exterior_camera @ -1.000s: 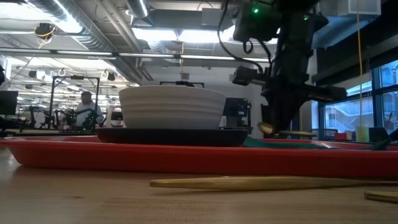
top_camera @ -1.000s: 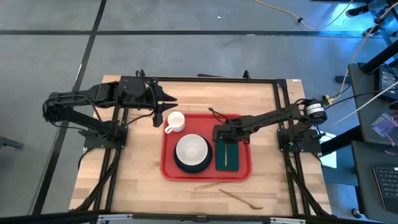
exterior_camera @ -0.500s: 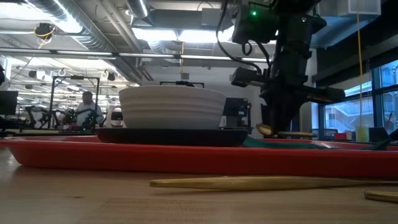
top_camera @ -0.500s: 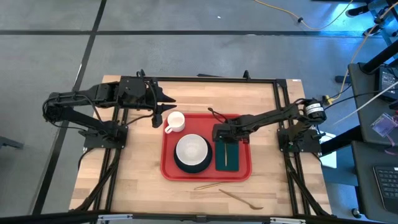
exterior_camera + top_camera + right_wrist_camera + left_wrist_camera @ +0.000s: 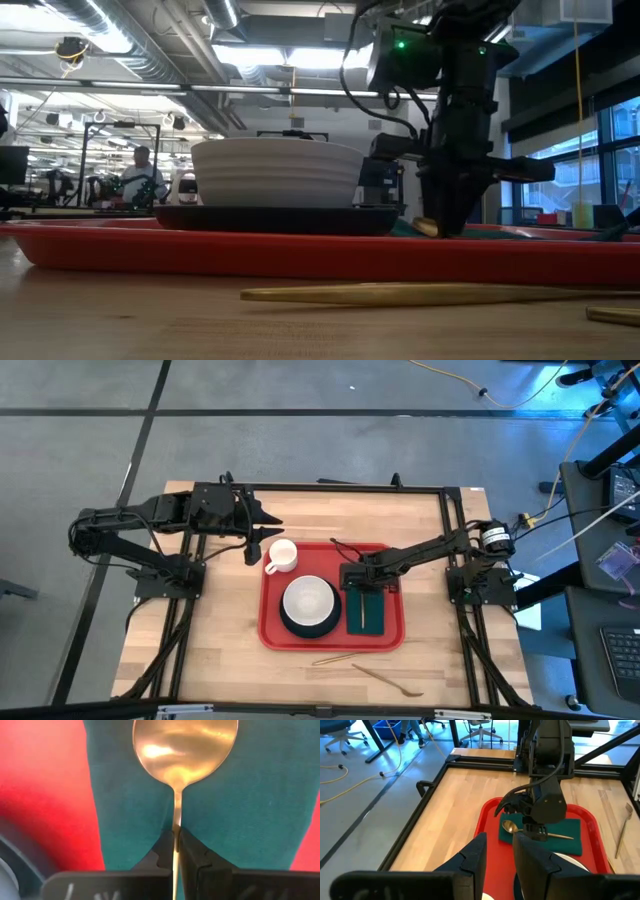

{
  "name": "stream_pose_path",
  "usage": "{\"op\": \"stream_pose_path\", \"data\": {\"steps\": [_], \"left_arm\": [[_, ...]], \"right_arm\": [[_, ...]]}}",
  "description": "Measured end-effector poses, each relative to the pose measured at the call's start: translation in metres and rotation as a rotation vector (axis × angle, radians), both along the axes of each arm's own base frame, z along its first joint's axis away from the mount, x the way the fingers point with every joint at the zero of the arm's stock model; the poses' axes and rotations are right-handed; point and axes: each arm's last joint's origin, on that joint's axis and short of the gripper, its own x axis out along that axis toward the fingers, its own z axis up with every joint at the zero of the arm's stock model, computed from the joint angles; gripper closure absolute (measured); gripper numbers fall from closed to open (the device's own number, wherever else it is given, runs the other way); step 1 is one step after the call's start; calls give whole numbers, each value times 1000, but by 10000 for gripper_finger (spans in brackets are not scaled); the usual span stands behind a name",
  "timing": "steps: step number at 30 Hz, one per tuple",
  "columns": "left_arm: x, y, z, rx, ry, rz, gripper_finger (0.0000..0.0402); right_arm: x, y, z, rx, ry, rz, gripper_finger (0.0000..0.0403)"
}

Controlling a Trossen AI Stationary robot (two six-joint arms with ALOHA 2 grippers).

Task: Set up tray
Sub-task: Put the gold spoon to the right of the black plate on the green napkin on the red tray

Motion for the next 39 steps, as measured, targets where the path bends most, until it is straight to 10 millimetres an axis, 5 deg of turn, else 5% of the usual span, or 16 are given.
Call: {"op": "stream_pose_path", "data": {"steps": [23,39], "left_arm": [[0,0,0,-8,-2,4,313],[0,0,0,-15,-4,8,313]], "right_arm": [[-1,13,1,8,-5,-16,397],[-9,15,22,-30,-23,-33,397]]}}
